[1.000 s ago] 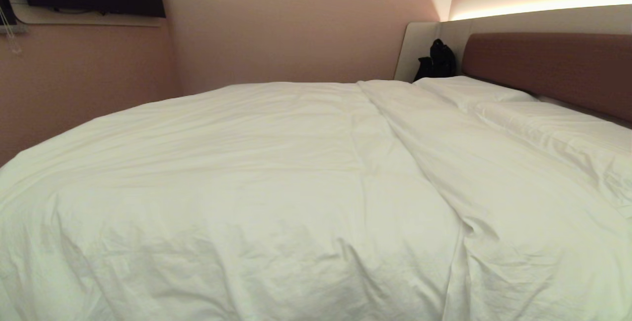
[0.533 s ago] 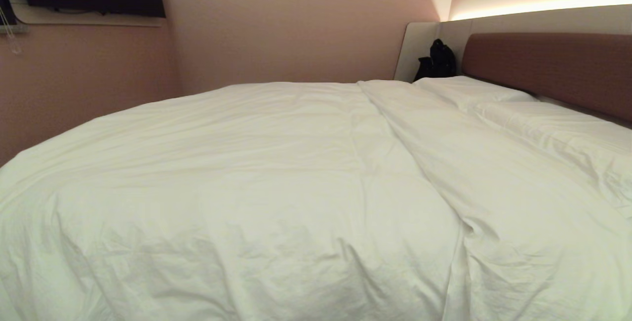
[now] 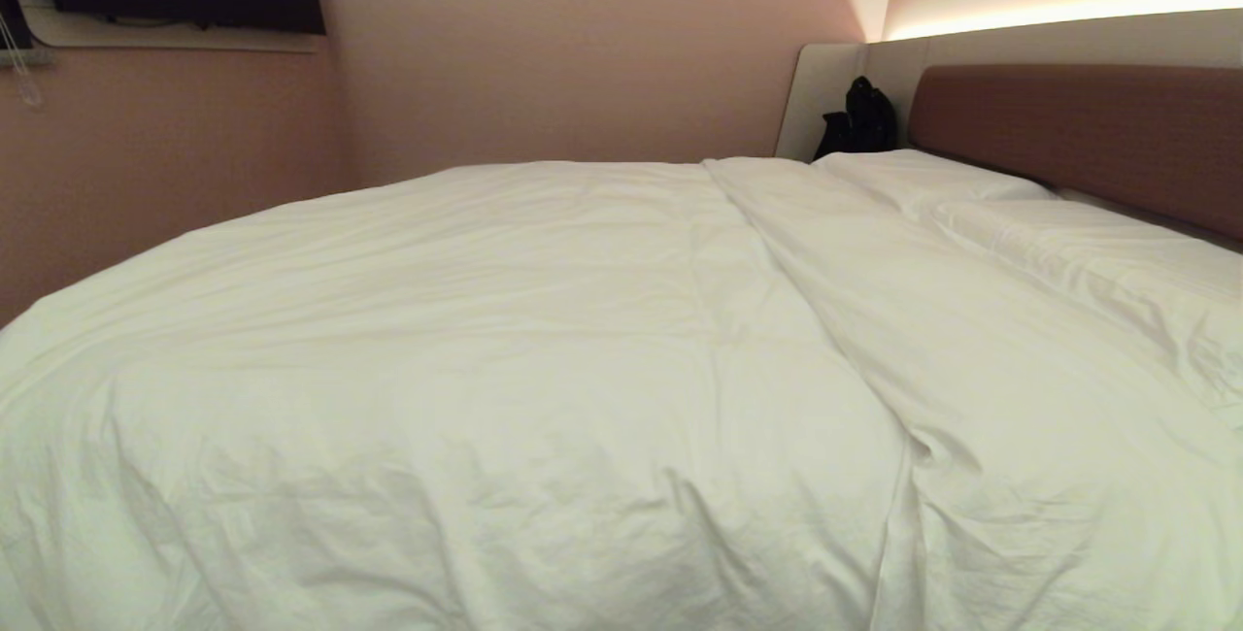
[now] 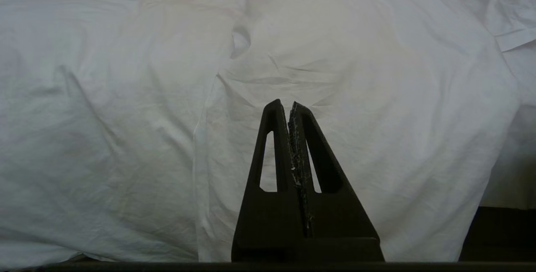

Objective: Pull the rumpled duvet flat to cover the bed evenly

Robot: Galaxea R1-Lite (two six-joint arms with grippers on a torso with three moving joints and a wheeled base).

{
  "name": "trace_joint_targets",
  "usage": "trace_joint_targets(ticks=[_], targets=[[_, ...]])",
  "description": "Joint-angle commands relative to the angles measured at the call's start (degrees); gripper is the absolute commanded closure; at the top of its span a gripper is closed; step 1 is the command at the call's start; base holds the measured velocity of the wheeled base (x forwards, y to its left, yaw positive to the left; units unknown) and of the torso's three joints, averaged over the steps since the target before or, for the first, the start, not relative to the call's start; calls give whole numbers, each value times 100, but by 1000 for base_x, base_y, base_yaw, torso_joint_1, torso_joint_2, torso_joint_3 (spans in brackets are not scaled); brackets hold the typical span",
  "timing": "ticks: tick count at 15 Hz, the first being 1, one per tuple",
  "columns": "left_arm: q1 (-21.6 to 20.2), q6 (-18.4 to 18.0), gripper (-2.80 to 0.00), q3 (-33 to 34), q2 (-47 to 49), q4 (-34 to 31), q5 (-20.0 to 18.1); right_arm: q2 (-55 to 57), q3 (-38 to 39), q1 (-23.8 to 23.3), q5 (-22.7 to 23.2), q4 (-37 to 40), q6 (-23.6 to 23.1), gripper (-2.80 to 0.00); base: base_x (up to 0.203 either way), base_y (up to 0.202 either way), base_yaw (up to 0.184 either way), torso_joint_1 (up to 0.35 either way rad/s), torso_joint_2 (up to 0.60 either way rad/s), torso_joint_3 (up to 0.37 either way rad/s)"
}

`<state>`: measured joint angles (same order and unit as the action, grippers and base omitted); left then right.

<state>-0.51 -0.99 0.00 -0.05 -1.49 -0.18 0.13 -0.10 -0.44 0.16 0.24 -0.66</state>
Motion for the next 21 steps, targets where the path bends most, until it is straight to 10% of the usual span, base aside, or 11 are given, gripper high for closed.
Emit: trace_joint_targets(ticks=[1, 21], targets=[[-2, 2, 0, 0, 5, -1, 1, -5, 1, 0, 2, 2, -4, 0, 0, 0, 0, 0, 0, 0], [-2, -24, 0, 0, 5, -1, -8, -5, 1, 0, 2, 2, -4, 0, -23, 0, 0, 1, 0, 0]])
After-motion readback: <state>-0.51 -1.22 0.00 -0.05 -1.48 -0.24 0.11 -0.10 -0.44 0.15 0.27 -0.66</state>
